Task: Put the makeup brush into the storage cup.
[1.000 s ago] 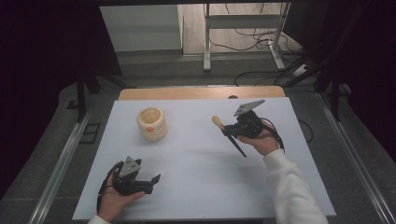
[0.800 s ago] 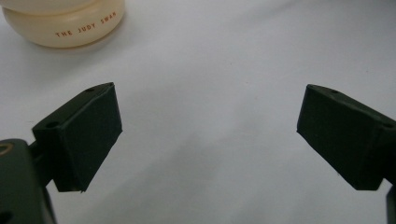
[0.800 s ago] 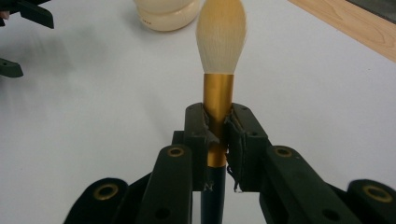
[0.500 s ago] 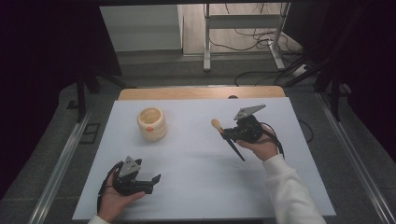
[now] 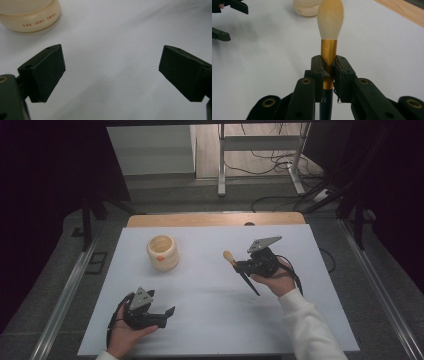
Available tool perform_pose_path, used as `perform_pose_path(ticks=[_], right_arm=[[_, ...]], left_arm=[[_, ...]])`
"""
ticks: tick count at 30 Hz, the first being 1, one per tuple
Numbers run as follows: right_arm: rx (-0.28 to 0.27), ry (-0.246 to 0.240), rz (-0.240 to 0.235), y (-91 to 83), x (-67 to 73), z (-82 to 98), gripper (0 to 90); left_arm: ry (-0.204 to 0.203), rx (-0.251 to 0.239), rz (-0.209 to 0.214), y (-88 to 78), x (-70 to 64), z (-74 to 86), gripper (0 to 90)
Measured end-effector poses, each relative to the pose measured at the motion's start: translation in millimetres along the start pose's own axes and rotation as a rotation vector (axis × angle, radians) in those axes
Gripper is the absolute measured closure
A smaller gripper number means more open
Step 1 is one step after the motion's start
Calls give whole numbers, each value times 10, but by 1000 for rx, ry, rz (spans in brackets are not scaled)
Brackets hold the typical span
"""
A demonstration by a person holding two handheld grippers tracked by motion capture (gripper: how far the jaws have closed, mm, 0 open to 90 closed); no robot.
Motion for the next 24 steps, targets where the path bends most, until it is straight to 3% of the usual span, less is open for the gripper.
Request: perform_pose_path(ticks=[8,24], right_arm=[[-5,2,6,-1,21,16,788],[-32,-5,1,-18,73,-40,788]], left_arm=[[0,-8,20,44,-51,-72,77],[11,-64,91,227,-256,-384,97]])
Point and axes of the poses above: each handheld gripper's, and its own axes: y roughly forward along the jaws, z roughly out of its underside, x roughly to its left, the point moved 9 cm from there along y, roughly forward along the jaws, and after that the axes turned 11 degrees about z, right-handed, at the moved point
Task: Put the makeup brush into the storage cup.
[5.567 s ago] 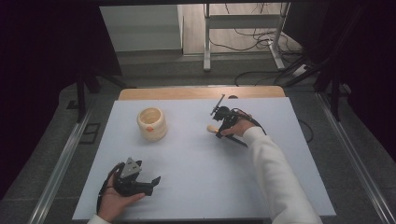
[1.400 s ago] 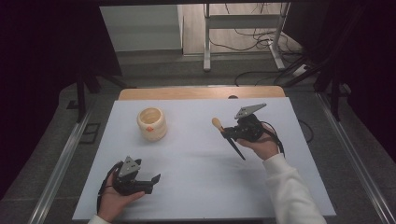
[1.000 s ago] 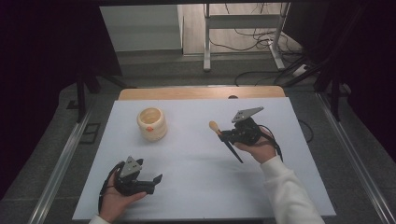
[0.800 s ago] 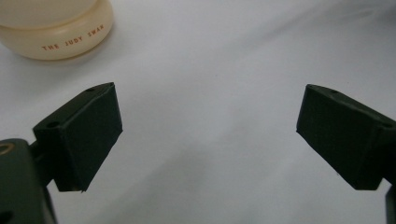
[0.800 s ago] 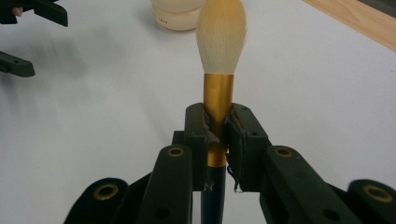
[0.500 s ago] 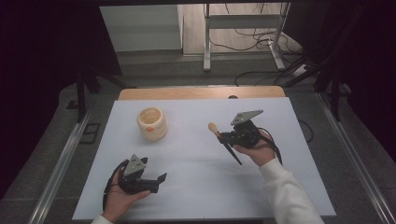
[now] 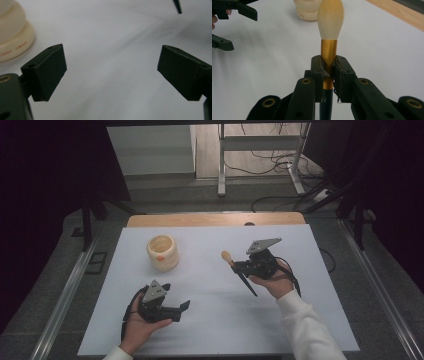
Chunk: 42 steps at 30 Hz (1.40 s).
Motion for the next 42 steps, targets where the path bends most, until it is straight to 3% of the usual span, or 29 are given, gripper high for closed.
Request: perform_pose_path(ticks=[13,18,30,42], right_arm=[[-17,8,-4,8,64,-47,788],[-22,14,-1,4,64,-51,788],[-42,20,-2,13,96,-81,788],[-56,35,-5,22,144,-118,788]], left_arm=[[-12,-34,75,231,-166,-224,103],[-2,-46,76,250,-190,-261,114],[-21,-50,96,350,-232,-305,126],[-22,-52,141,502,-315,-386,129]])
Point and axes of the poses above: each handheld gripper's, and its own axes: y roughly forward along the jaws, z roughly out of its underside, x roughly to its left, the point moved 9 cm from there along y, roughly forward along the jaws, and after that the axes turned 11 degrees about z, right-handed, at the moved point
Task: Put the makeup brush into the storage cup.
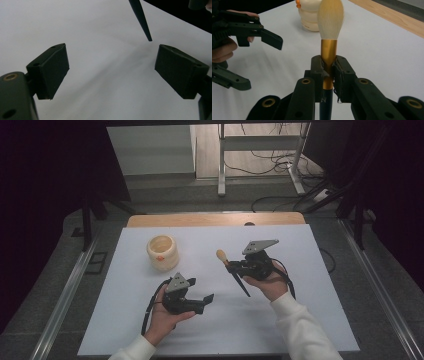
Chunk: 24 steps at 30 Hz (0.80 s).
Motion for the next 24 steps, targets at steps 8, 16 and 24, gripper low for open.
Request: perform_pose_path(ticks=[8,16,24], right_arm=[[-23,-2,-2,21,68,-37,788],[-33,4,-6,63,99,-34,788],[-50,21,-11,67,125,-55,788]], left_arm=[[-21,-14,45,142,-21,-71,144],[-23,-7,54,266,-42,-110,159],[-36,-8,62,339,-45,-121,182]])
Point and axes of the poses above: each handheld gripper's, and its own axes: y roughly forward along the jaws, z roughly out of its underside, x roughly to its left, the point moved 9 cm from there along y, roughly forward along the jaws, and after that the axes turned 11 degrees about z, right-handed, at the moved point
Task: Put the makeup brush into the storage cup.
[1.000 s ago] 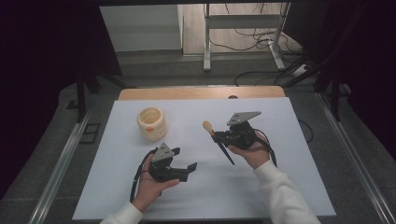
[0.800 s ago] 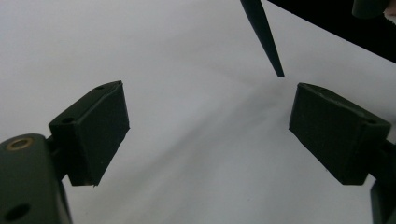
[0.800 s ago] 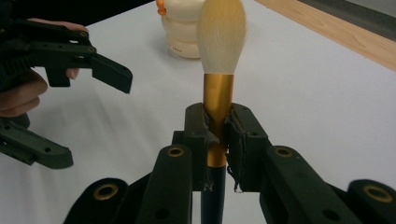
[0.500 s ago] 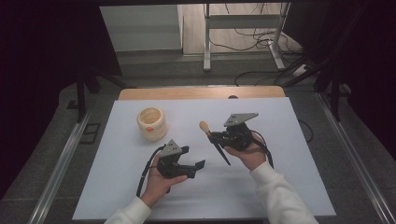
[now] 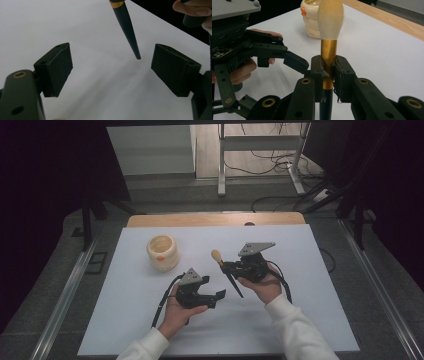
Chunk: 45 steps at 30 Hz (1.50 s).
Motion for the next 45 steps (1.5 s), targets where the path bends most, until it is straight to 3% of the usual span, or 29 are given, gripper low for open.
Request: perform_pose_path(ticks=[2,13,21,29,31,37,45], right_arm=[[-2,6,-3,4,3,-2,788],[-14,12,-6,9,31,-18,788],[-20,21,-10,24,45,-17,788],[-20,12,-25,42,97,-17,788],[-21,12,-27,44,105,-15,787],[-21,14,-31,54,123,-11,787],[-24,15,-33,59,132,-13,788]], left_arm=[[-15,-8,5,16,2,-15,190],[-14,-13,25,110,-32,-94,197],[-57,-38,61,179,-19,-171,269],[-131,-60,71,229,53,-188,437],[-157,-79,94,225,58,-207,521],[-170,-89,142,210,41,-218,743],[-183,-84,161,193,66,-208,782]])
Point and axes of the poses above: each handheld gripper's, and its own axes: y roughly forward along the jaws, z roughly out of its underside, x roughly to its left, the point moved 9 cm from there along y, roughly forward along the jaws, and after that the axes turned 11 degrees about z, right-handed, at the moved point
